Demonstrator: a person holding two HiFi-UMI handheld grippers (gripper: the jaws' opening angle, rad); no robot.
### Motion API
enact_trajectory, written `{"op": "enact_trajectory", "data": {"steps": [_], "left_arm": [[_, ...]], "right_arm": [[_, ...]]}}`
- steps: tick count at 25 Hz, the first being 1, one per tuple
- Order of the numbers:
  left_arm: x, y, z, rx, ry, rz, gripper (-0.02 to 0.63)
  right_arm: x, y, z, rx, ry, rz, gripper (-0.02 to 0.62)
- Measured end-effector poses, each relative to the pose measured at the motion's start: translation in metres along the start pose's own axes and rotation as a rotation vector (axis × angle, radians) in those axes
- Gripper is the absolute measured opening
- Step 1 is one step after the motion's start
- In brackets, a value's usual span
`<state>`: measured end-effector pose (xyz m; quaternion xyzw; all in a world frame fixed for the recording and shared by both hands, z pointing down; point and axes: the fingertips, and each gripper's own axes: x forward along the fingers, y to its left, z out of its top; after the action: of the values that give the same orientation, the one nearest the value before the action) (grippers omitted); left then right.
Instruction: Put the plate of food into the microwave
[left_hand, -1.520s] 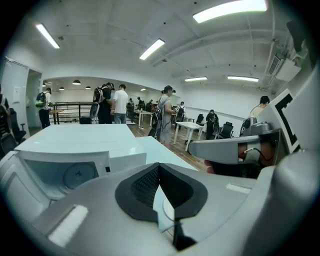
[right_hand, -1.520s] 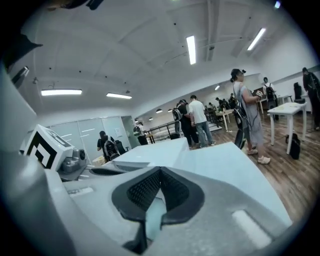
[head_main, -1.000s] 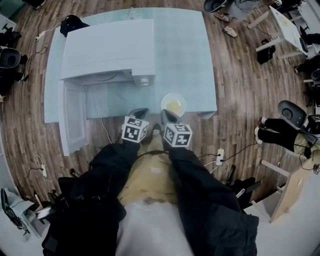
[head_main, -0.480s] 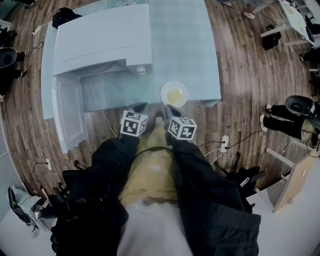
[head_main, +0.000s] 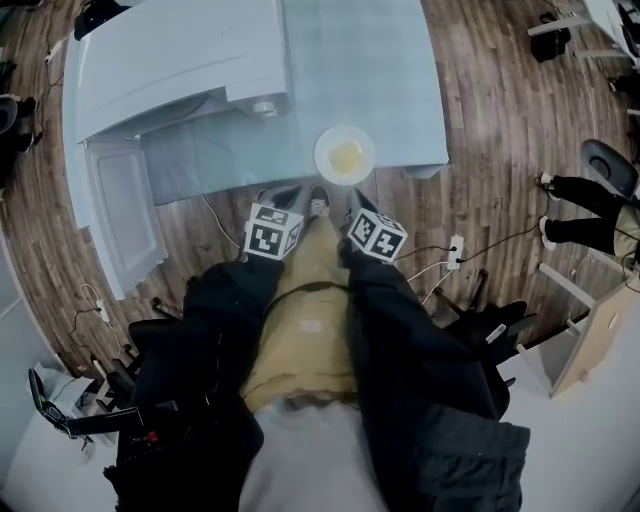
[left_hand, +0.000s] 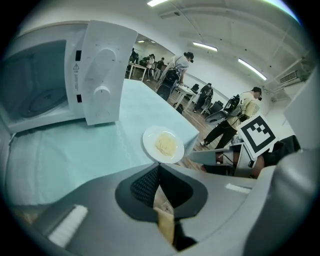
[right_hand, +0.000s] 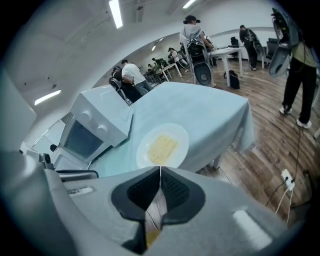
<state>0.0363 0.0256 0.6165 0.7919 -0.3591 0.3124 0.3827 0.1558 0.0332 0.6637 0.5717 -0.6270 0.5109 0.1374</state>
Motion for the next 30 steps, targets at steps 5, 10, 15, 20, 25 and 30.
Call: {"op": "enact_trajectory", "data": {"steps": [5, 10, 15, 20, 25, 30], "left_arm": [[0.005, -0.004, -0.007, 0.002, 0.010, -0.014, -0.003], [0.007, -0.002, -0.008, -0.006, 0.012, -0.014, -0.003], [0.009, -0.001, -0.005, -0.020, 0.004, -0.004, -0.003], [0.008, 0.004, -0.006, -0.031, 0.005, 0.008, -0.003], [0.006, 0.010, -0.008, -0.047, 0.006, 0.025, -0.003], [0.003, 0.011, -0.009, -0.051, 0.001, 0.025, -0.003]], "right_arm": [[0.009, -0.017, -0.005, 0.105, -0.020, 0.037, 0.058], [0.026, -0.029, -0.005, 0.251, -0.035, 0.083, 0.103], [0.040, -0.036, -0.003, 0.373, -0.032, 0.141, 0.123], [0.052, -0.033, -0.002, 0.479, -0.026, 0.215, 0.122], [0.056, -0.023, 0.001, 0.530, -0.021, 0.283, 0.061], [0.051, -0.018, 0.003, 0.615, -0.044, 0.366, 0.025]]}}
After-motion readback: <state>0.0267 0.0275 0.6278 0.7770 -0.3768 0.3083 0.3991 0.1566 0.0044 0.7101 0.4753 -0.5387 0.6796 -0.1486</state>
